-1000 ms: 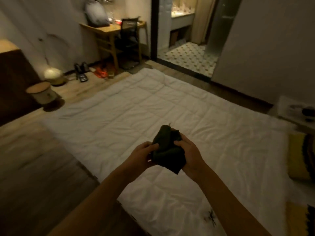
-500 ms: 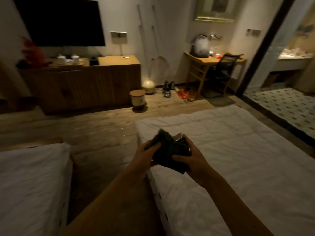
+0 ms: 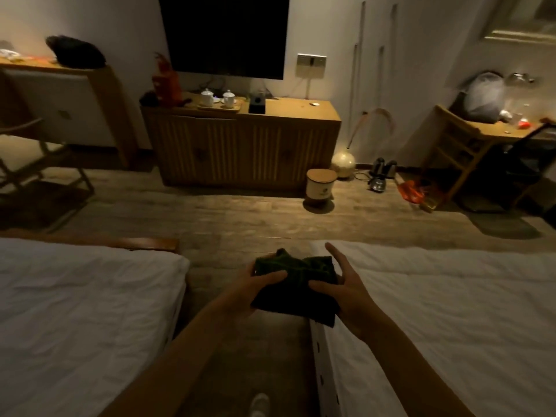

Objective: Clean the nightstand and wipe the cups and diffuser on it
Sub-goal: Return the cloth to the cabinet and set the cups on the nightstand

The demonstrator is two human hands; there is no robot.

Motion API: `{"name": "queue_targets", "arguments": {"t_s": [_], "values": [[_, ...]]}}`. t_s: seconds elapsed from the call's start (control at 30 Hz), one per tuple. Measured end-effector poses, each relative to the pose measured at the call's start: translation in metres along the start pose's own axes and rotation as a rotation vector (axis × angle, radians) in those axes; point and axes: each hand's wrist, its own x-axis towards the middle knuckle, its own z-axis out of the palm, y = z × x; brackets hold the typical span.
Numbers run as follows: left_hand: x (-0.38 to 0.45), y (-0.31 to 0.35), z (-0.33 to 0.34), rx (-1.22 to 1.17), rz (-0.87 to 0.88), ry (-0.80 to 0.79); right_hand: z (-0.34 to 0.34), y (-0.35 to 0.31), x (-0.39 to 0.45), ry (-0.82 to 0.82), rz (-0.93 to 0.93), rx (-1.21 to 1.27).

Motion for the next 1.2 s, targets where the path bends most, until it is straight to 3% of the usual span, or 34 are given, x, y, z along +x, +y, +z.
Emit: {"name": "queue_targets", "arguments": {"t_s": [0.23, 0.33, 0.5, 0.63, 0.9, 1.03, 1.2], "values": [[0.122, 0.072, -0.053, 0.166, 0.155, 0.213, 0.018, -0.038, 0.171, -0.114, -0.011, -0.086], [0.169, 0.106, -0.062, 0.316, 0.335, 0.271, 0.021, -0.061, 0.227, -0.090, -0.035, -0.164], [0.255, 0.161, -0.071, 0.495, 0.588, 0.237, 0.014, -0.094, 0.316, -0.060, 0.008, -0.047], [0.346, 0.208, -0.079, 0.696, 0.761, 0.314, 0.007, -0.117, 0.406, -0.038, 0.017, -0.040], [0.550, 0.325, -0.099, 0.536, 0.784, 0.191, -0.002, -0.185, 0.606, -0.061, 0.036, -0.047], [0.625, 0.383, -0.098, 0.563, 0.824, 0.094, -0.007, -0.224, 0.684, -0.110, 0.066, -0.100], [0.717, 0.450, -0.104, 0.625, 0.853, -0.011, -0.012, -0.266, 0.780, -0.051, 0.030, -0.193]]}}
